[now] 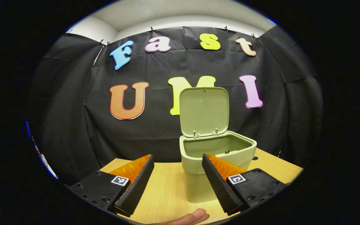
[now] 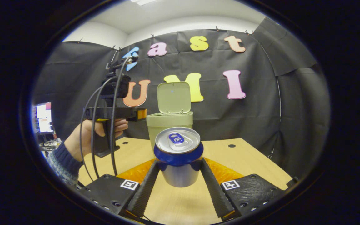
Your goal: Press the lid of the desktop garbage bin to open it, pick up the crumpled paper on the desktop and throw it into the bin, then pick up the pop can on the desktop and drop it into the bin, and finally close the garbage bin lid.
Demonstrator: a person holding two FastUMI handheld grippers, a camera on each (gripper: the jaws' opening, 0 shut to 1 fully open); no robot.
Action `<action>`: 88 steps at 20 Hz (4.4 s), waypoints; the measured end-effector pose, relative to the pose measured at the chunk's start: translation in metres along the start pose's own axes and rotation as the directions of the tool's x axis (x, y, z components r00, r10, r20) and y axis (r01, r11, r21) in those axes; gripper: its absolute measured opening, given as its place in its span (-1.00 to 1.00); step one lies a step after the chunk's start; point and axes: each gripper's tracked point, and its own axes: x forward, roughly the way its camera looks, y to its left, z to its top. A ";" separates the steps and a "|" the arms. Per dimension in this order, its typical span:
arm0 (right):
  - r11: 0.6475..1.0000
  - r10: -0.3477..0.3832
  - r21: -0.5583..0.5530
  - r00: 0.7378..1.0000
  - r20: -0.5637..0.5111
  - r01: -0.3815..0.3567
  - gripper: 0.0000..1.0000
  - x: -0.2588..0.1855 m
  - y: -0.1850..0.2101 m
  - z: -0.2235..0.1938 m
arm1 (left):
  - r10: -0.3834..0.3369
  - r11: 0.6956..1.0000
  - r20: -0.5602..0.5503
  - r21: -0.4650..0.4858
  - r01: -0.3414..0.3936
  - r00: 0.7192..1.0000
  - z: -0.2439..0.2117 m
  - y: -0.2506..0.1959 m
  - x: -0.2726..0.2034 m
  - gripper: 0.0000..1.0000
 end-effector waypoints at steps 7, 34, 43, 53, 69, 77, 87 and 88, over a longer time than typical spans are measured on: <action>0.999 -0.026 0.026 0.999 0.021 0.026 0.61 -0.006 0.000 0.003 | 0.031 0.997 0.035 -0.074 -0.028 0.999 -0.016 0.010 -0.079 0.98; 0.996 0.074 -0.046 0.996 -0.058 -0.076 0.63 0.079 0.046 0.156 | 0.011 0.997 -0.004 -0.076 -0.012 1.000 -0.064 0.053 -0.123 0.99; 0.994 0.068 -0.076 0.993 -0.101 -0.076 0.62 0.182 0.077 0.226 | -0.033 0.995 -0.013 -0.094 0.031 0.999 -0.066 0.045 -0.122 0.90; 0.991 0.014 -0.126 0.982 -0.190 -0.038 0.62 0.295 0.093 0.208 | -0.028 0.989 -0.003 -0.147 0.027 1.000 -0.062 0.066 -0.128 0.98; 0.992 -0.060 -0.123 0.983 -0.172 0.039 0.65 0.311 0.082 0.206 | -0.046 0.987 -0.019 -0.152 0.043 0.999 -0.068 0.068 -0.128 0.98; 0.989 -0.064 -0.141 0.993 -0.095 0.050 0.85 0.307 0.079 0.244 | -0.062 0.987 -0.032 -0.152 0.056 0.998 -0.074 0.066 -0.127 0.98; 0.993 -0.013 -0.121 1.000 0.004 0.014 0.87 0.323 0.107 0.303 | -0.054 0.989 -0.063 -0.144 0.045 0.997 -0.093 0.071 -0.109 0.90; 0.994 -0.014 -0.110 1.000 0.021 0.016 0.88 0.330 0.108 0.310 | -0.052 0.988 -0.069 -0.149 0.041 0.996 -0.096 0.073 -0.106 0.98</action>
